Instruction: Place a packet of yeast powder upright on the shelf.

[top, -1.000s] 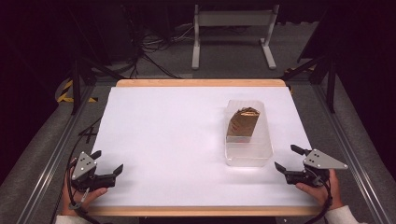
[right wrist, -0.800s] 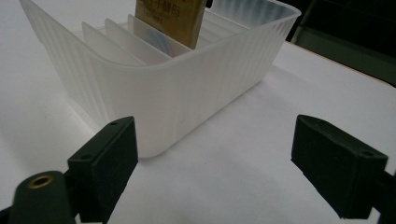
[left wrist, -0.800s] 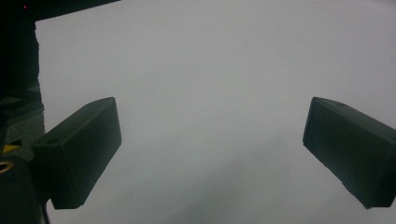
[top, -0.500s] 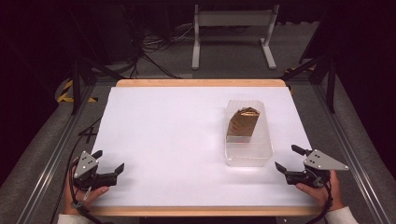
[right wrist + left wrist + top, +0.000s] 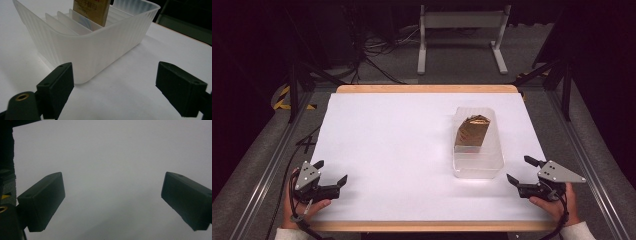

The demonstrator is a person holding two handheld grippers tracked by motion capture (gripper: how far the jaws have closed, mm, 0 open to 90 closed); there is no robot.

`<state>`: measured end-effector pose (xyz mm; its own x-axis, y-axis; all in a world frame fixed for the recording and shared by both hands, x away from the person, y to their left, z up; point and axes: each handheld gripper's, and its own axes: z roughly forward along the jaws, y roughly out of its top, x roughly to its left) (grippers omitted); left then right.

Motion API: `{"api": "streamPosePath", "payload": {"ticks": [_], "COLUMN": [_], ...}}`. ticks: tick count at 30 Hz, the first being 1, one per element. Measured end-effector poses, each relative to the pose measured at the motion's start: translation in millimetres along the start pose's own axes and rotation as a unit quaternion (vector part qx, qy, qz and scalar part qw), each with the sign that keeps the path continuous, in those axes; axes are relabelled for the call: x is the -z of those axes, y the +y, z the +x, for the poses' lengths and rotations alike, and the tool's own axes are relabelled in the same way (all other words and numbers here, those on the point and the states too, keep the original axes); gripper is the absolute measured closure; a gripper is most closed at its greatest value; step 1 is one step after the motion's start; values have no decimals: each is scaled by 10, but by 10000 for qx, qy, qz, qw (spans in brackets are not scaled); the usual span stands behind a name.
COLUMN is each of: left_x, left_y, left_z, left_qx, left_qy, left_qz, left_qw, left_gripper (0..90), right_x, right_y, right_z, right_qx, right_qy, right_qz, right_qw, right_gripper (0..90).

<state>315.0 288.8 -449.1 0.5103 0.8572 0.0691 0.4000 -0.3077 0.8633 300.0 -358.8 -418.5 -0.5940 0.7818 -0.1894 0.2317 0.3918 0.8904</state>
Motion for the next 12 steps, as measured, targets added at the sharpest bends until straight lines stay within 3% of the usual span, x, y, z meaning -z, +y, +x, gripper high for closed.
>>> {"api": "streamPosePath", "payload": {"ticks": [2,6,12], "left_x": [-12,-13,-23], "left_y": [3,0,21], "left_z": [-11,13,-5], "left_qx": [-81,-1,-61], "left_qy": [47,1,-50], "left_qz": [77,-9,-25], "left_qw": [9999,10000,10000], "left_gripper": [62,56,56], "right_x": [4,7,11], "right_y": [-2,-3,-7], "right_z": [-7,-28,-4], "right_qx": [-17,-85,-29], "right_qy": [-1,-35,23], "right_qz": [0,-33,9], "right_qw": [10000,10000,10000], "right_gripper": [155,157,157]}}
